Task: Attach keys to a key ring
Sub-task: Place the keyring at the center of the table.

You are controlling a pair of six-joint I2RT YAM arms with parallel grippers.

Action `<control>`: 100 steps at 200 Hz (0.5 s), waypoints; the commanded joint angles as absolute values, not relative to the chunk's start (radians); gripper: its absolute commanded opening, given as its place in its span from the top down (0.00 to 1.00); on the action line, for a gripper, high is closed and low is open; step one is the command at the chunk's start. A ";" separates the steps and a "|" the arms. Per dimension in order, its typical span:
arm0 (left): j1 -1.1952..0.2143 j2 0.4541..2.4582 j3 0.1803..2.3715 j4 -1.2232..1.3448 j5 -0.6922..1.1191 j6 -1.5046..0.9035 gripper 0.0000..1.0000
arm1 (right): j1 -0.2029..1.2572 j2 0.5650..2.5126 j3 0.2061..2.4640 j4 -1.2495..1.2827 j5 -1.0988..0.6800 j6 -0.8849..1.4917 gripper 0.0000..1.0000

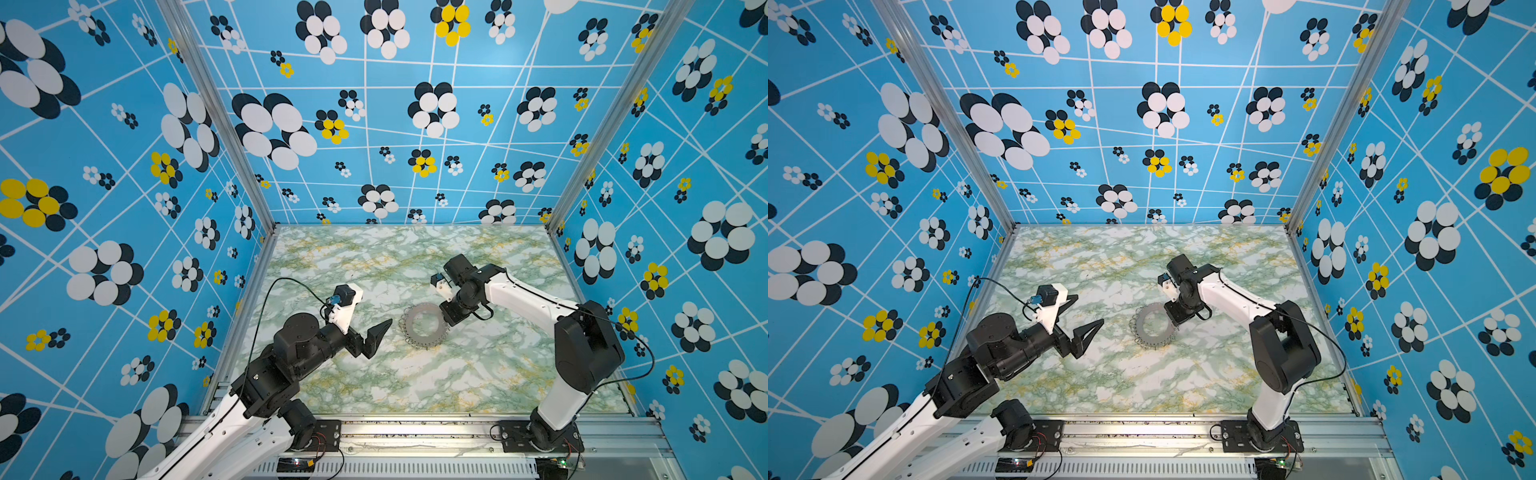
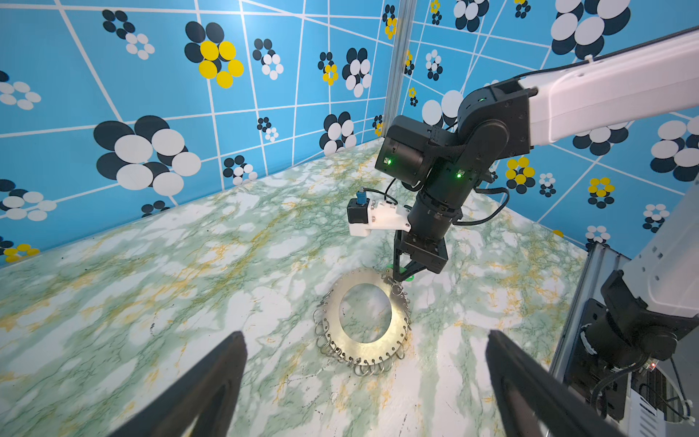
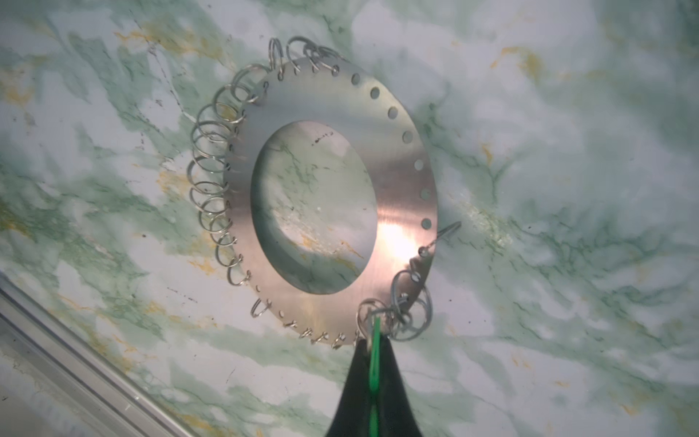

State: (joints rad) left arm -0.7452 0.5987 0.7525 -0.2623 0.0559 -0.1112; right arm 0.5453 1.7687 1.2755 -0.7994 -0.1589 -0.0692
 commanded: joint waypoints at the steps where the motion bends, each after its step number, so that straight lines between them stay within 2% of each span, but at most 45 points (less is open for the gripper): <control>1: -0.735 0.610 0.742 -0.248 0.066 -0.109 0.00 | 0.545 1.794 1.259 -0.857 -0.070 -0.039 1.00; 32: -0.730 0.621 0.740 -0.255 0.050 -0.116 0.00 | 0.517 1.813 1.244 -0.865 0.055 0.037 1.00; 69: -0.714 0.643 0.739 -0.262 0.008 -0.128 0.00 | 0.499 1.838 1.251 -0.897 0.133 0.081 0.66; 100: -0.669 0.666 0.736 -0.278 -0.042 -0.153 0.00 | 0.483 1.773 1.226 -0.864 0.162 0.106 0.56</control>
State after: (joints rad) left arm -0.7029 0.6537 0.7525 -0.2646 0.0158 -0.1249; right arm 0.4957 1.8271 1.2510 -0.8570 0.1013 0.0643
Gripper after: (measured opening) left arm 0.999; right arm 0.419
